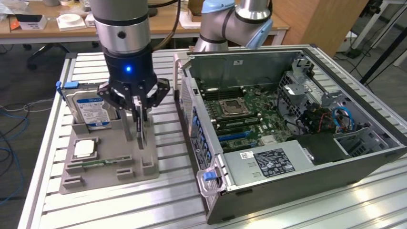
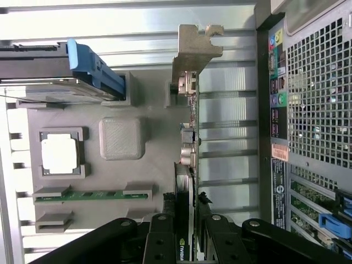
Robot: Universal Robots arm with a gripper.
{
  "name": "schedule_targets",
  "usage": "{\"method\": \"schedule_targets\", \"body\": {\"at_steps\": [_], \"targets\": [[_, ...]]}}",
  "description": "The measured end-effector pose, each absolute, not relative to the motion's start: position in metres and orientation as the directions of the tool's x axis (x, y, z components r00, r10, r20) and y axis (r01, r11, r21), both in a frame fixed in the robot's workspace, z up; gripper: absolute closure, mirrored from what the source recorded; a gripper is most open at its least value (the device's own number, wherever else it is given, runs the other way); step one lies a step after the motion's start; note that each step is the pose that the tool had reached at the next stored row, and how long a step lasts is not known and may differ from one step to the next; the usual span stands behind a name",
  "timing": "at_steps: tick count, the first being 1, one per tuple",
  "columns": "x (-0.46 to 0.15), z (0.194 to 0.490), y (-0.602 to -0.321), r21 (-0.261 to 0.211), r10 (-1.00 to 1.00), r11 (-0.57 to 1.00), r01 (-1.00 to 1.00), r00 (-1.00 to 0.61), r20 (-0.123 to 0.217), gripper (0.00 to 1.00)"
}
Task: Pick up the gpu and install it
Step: 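Pick up the gpu and move the gpu toward the slot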
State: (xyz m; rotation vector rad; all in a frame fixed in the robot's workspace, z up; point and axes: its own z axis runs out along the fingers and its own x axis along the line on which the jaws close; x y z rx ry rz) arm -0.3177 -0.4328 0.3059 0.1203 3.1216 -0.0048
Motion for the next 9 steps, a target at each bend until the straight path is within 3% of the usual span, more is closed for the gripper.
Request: {"method": "schedule_targets", "body": {"at_steps": [9], "targets": [[-0.3177, 0.3166, -0.4328, -0.007, 0.077, 0.997, 0.077, -0.997, -0.018, 0.74]]}}
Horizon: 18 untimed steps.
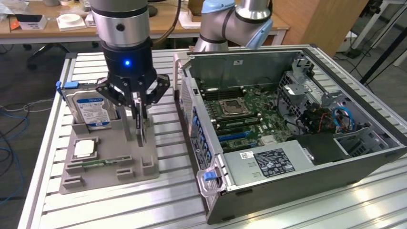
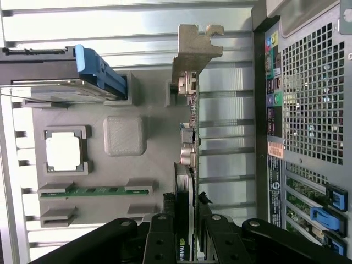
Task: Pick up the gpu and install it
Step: 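Pick up the gpu and move the gpu toward the slot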
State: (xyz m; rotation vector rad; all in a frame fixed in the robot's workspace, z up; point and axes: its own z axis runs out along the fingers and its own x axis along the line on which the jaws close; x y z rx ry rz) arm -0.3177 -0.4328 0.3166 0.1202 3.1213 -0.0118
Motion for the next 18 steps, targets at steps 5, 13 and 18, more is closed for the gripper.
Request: {"method": "schedule_targets", "body": {"at_steps": [5, 13, 18], "targets": [[-0.318, 0.323, -0.433, -0.01, 0.077, 0.997, 0.077, -0.997, -0.018, 0.74], [-0.318, 0.333, -0.433, -0.013, 0.077, 0.997, 0.077, -0.997, -0.019, 0.74], [-0.318, 0.342, -0.433, -0.014, 0.077, 0.997, 0.077, -0.997, -0.019, 0.74]]}}
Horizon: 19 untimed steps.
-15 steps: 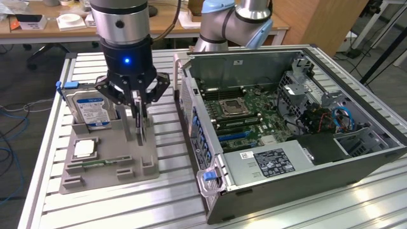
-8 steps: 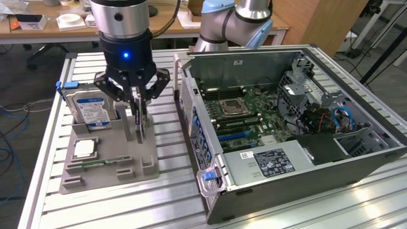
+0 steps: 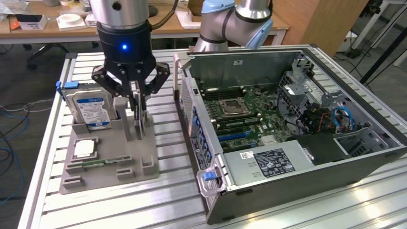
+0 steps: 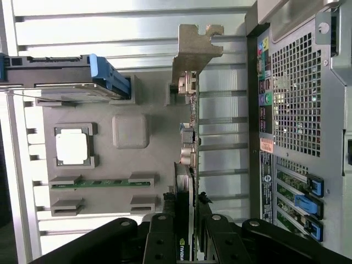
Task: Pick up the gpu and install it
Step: 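Pick up the gpu and move the gpu toward the slot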
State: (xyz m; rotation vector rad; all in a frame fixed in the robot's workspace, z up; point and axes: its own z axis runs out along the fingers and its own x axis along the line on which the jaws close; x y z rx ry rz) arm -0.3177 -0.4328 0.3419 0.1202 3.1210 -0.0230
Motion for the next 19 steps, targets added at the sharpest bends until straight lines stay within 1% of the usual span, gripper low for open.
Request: {"method": "schedule_targets", "body": {"at_steps": [19], "targets": [[-0.318, 0.369, -0.433, -0.015, 0.077, 0.997, 0.077, -0.997, -0.019, 0.74]]}}
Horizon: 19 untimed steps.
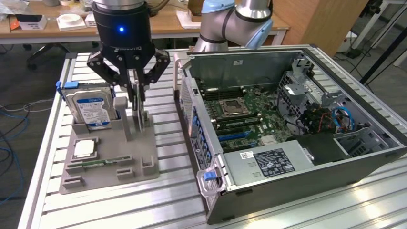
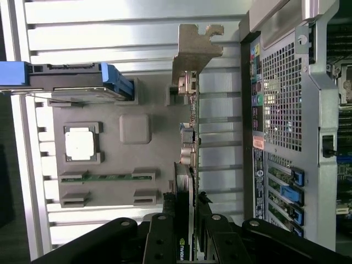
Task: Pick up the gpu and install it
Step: 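Pick up the gpu and move the gpu toward the slot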
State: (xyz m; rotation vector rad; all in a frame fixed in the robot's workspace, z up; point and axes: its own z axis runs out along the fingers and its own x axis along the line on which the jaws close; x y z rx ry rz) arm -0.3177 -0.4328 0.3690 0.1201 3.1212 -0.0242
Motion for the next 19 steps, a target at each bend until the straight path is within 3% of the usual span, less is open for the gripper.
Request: {"method": "schedule_targets", "body": {"at_steps": [19], "targets": [[-0.318, 0.39, -0.433, -0.015, 0.077, 0.997, 0.077, -0.997, -0.018, 0.74]]}}
